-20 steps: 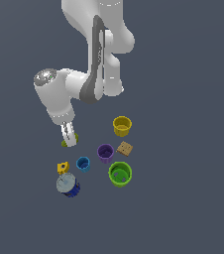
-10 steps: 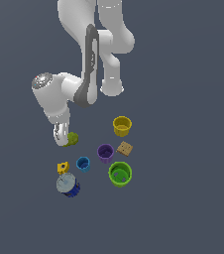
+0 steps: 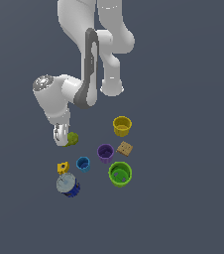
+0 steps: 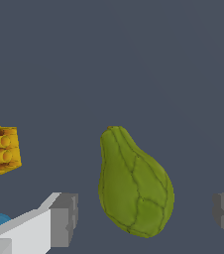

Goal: Pick up a designated object from a clutter of objects.

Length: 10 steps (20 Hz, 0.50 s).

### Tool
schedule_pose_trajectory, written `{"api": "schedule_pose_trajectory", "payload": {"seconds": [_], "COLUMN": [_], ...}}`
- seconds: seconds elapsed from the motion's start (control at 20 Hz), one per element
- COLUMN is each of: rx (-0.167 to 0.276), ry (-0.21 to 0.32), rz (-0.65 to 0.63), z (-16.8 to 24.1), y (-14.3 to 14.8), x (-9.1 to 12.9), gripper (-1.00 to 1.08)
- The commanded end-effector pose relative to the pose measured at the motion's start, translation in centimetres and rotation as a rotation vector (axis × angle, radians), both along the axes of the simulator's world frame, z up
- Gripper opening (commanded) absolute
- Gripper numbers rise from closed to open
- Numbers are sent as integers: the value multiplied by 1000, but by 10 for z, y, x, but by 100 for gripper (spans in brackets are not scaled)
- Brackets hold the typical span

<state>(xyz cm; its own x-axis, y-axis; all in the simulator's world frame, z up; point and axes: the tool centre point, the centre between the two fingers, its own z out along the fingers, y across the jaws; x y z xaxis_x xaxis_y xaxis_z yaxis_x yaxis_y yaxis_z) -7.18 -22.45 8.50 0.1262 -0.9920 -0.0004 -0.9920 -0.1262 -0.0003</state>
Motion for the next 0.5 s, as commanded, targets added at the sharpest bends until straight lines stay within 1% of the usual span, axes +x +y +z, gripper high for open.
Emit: {"api": "schedule_pose_trajectory", "payload": {"seconds": [0.0, 0.25, 0.45], "rx": [0, 0, 0], "ry": [1, 1, 1], "rz": [-1, -5, -6], "z": [-8, -31, -42], "y": [0, 0, 0], "x": [-1, -1, -1], "gripper": [100, 100, 100]}}
